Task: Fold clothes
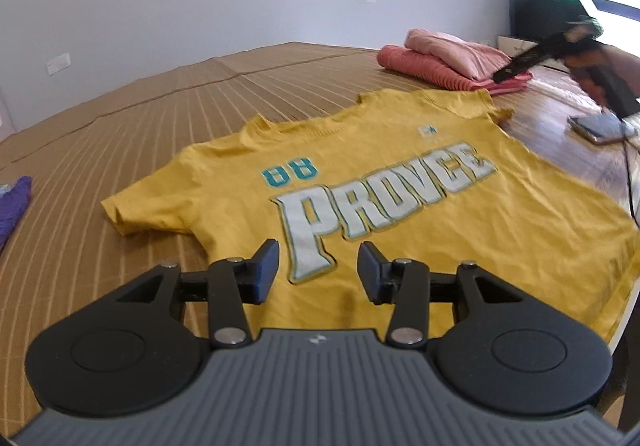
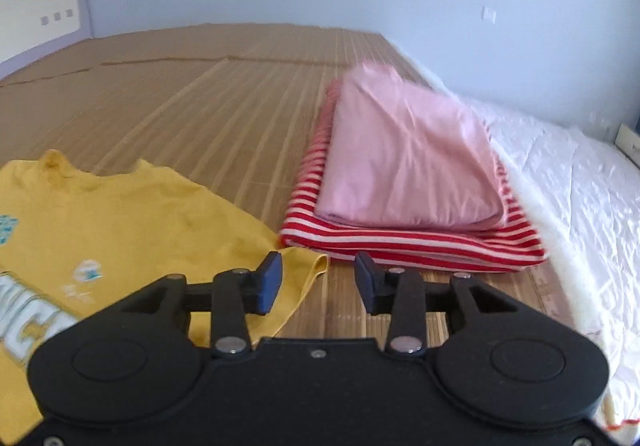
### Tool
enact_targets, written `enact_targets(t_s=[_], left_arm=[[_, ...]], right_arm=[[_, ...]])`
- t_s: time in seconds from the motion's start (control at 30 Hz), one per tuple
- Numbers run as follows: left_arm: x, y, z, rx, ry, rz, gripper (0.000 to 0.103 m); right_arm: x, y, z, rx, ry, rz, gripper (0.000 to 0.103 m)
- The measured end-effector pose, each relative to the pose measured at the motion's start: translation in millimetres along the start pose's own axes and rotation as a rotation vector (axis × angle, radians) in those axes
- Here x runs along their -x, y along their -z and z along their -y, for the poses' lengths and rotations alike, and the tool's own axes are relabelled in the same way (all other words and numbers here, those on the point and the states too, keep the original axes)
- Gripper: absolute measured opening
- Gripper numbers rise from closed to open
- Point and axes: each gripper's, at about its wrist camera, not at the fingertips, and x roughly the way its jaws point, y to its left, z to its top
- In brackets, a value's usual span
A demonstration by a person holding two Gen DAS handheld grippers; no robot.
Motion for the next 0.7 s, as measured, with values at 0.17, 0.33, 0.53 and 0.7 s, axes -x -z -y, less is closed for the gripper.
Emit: enact_targets(t_s=[0.17,0.33,0.53,0.7], left_arm=[[-12,0,8,-0.014,-0.004,-0.055,0.051],[-21,7,10,0.006,-0.023,-0.09,0.051],[-10,13,2,-0.04,-0.097,-0.111,0.056],[13,24,-29,0.047,-0.118,-0.153,0.056]], right_arm=[[32,17,-34,-0.054,-0.335,-0.009,0.048],[34,47,-111,0.147,-0.471,-0.088,0.049],[40,72,-155,0.343,-0.411,-0.137,0.051],[50,83,-125,0.303,-0.302,-0.141,0.061]])
